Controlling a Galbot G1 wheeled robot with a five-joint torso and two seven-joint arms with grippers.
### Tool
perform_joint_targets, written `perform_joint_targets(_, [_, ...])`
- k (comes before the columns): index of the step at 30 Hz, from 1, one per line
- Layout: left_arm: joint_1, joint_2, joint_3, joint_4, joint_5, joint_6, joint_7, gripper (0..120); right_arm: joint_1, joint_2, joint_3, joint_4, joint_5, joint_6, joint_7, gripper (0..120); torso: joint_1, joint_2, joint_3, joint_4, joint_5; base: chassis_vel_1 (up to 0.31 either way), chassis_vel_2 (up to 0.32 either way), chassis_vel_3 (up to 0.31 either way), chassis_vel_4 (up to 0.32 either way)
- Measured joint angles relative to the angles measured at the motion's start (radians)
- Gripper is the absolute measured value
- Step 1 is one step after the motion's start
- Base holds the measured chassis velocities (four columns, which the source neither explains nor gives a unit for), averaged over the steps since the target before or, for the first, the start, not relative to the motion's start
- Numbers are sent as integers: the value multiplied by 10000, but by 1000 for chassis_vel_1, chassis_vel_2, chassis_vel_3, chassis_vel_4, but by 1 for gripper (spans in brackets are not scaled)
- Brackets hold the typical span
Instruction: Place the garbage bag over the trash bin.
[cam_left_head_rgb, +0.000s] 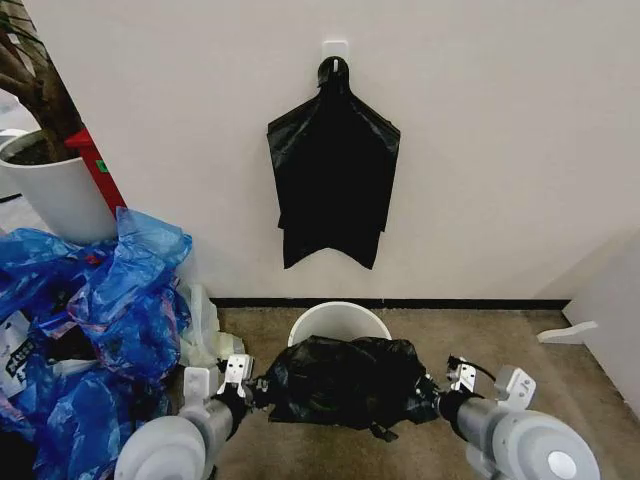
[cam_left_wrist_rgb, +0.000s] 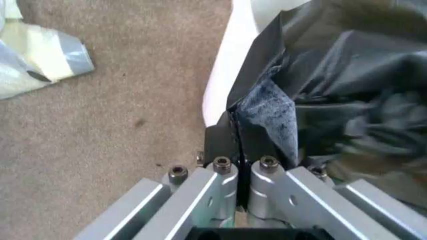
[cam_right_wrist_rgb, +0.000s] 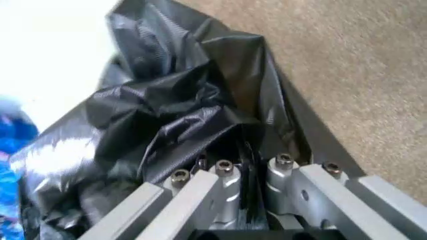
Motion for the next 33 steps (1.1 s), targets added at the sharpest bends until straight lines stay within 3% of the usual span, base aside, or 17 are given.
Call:
perform_joint_targets(6, [-243,-342,269,1190,1173,-816,879,0,58,208,-180,-937,-508,159,-393,0,0,0,0,0,1,0,0,0,0])
perform_joint_targets(11, [-611,-643,397,2195,2234,-2047,1664,0,188,341,-199,-1877,-1085,452,-1088,0,0,0,0,-1,1,0,0,0,0])
perform_joint_targets(24, [-1168,-1119,529,3340,3969,-3843,2522,0,374,587,-161,-2789,-2147,1385,-3021,0,0,0,1,-1,-1,0,0,0,0])
perform_joint_targets(33, [-1307,-1192,482,3856,4234,-4176,2840,0,768,695,-102,-3095,-2214,1471,-3438,0,0,0,1,1,-2,0,0,0,0])
